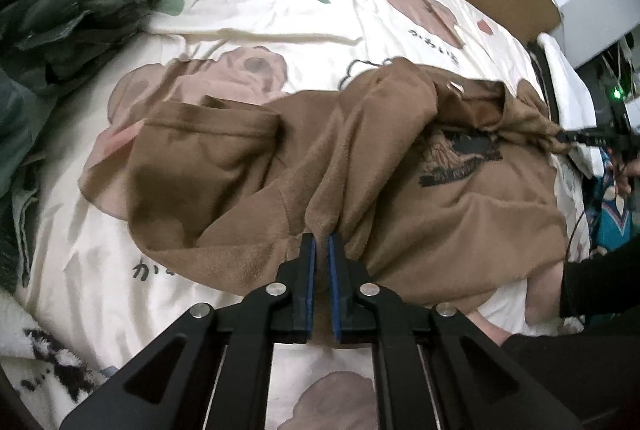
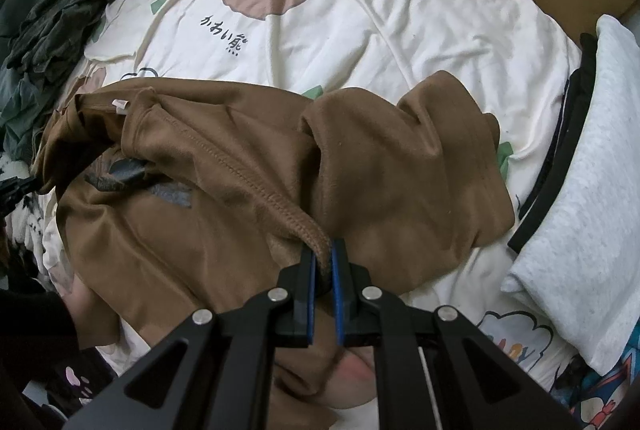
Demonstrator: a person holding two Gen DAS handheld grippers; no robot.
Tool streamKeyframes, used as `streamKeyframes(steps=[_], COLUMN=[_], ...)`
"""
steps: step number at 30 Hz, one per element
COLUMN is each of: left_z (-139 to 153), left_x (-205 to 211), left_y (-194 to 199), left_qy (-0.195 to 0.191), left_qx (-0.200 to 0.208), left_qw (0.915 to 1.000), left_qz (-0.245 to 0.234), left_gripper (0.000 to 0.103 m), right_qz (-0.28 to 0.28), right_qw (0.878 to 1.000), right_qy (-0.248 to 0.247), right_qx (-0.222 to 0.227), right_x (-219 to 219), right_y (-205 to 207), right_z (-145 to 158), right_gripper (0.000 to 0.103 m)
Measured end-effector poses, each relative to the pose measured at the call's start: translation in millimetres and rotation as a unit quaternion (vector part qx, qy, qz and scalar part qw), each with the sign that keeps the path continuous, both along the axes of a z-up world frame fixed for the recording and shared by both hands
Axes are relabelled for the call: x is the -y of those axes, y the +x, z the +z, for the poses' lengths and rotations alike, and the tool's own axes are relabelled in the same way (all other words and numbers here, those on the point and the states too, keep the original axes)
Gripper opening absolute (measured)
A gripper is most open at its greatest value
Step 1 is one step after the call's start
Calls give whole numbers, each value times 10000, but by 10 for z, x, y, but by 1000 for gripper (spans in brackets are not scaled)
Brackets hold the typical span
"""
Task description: Fold clothes
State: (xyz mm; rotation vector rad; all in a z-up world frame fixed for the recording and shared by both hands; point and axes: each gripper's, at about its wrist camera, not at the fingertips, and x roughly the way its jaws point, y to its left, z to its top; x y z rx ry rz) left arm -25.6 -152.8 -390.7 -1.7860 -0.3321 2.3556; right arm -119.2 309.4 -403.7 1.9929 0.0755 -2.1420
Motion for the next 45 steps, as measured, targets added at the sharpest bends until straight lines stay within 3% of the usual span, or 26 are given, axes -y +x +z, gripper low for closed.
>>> streamKeyframes(steps=[1,3,13,18,29,32,36,37,38,45], left_z=[11,33,131,50,-277,-273,-302,-306,-310,-201], left_x=[20,59,246,153,-89,-171,-240,-257,-275,-381], left_y=[-20,-61,-272,-445,-771,-807,-838,-843,-847,-794], left_qy=[23,68,293,682,696,695,743,734,726,866], left_qx=[-18,-53,-225,-292,-243,-343,-290,-283,-277,-306], left_qw=[10000,9999,9990,9972,9969,9958,9950,9949,9949,9932], left_qz=[19,57,239,62,-271,-493,-606,-626,-646,-716], left_gripper=[39,53,53,53,53,43,40,29,27,27], right_qz=[-8,-23,-26,-11,10,19,18,16,18,16], right_qw=[10000,10000,9999,9999,9999,9999,9999,9999,9999,9999], right_qy=[-11,-32,-110,-124,-123,-127,-131,-132,-132,-144], right_qx=[1,2,21,25,26,36,53,56,58,80], right_x=[-4,-11,-42,-54,-57,-66,-72,-71,-69,-88], right_y=[-1,-4,-3,-3,4,3,10,11,13,19], right_z=[-1,-3,-63,-80,-88,-92,-109,-114,-117,-129], right_gripper=[7,7,7,7,7,7,7,7,7,7])
